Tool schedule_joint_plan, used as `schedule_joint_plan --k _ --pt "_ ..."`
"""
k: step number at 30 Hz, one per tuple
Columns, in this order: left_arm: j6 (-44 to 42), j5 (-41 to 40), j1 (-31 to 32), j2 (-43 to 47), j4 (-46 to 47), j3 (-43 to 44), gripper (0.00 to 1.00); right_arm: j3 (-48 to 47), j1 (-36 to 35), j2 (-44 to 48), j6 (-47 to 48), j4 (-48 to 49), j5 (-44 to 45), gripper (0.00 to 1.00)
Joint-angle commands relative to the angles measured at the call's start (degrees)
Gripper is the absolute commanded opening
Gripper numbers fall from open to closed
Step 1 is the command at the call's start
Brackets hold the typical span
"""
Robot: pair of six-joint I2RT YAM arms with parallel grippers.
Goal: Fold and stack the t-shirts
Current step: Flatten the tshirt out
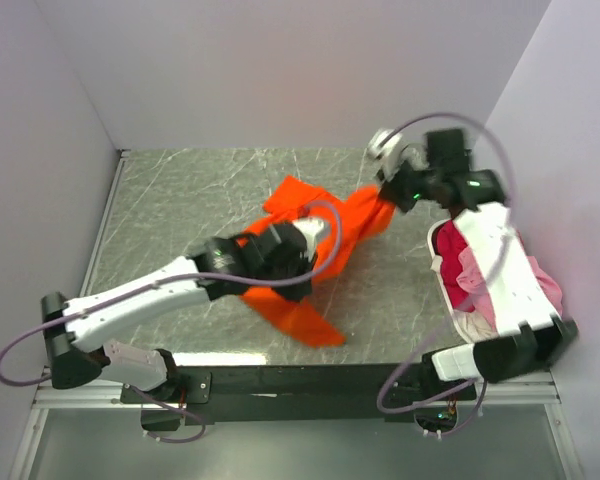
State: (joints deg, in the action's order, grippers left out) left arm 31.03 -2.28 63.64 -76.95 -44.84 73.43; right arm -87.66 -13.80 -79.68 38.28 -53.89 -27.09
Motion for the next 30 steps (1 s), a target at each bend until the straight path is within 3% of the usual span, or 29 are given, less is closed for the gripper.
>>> schedule_joint_plan --k 1,6,10,14,19,22,23,25,26,27,28,29,30 --pt "-6.23 1.48 0.35 2.25 -2.0 13.29 0.01 -10.67 1.41 8.56 -2.07 0.7 1.68 0.0" --pt "-9.75 5.26 0.87 -0.74 -6.39 35.15 0.01 -25.07 2.11 13.49 -4.7 5.89 5.64 0.0" --pt "-10.63 8.26 1.05 0.12 -5.09 43.46 0.0 -31.78 2.46 14.64 -8.56 12.65 7.67 0.0" --pt "-11.86 5.64 0.88 5.22 -1.22 39.79 0.0 -35.56 2.55 12.8 -12.08 16.0 4.61 0.0" --pt "-11.26 -8.51 -2.01 13.39 4.84 22.84 0.0 -34.35 2.29 3.84 -17.52 18.28 -1.03 0.0" --pt "-7.66 -3.81 -16.04 14.63 8.35 12.64 0.0 -26.71 1.41 -1.16 -20.34 25.22 -1.13 0.0" --pt "-6.69 -0.21 -25.92 14.46 11.93 6.87 0.0 -23.99 0.98 -4.75 -20.7 26.89 -0.43 0.0" --pt "-5.89 4.37 -33.54 10.08 15.99 2.79 0.0 -23.52 0.1 -9.68 -22.63 31.03 1.42 0.0" --pt "-5.8 6.05 -40.19 7.28 18.19 1.12 0.01 -25.61 -0.26 -16.32 -23.25 31.99 2.56 0.0" --pt "-5.11 6.93 -43.04 0.03 21.34 1.54 0.04 -27.37 -0.61 -19.95 -24.38 33.31 3.96 0.0" --pt "-4.23 9.73 -45.85 -4.22 22.33 2.59 0.09 -30.0 -1.22 -23.99 -24.92 33.5 8.33 0.0" --pt "-3.7 10.45 -49.88 -8.79 23.47 6.43 0.22 -33.07 -1.31 -28.21 -25.88 33.67 10.46 0.0" --pt "-3.34 9.59 -51.23 -18.06 22.26 9.68 0.51 -40.24 -1.23 -37.12 -26.67 32.37 12.39 0.05"
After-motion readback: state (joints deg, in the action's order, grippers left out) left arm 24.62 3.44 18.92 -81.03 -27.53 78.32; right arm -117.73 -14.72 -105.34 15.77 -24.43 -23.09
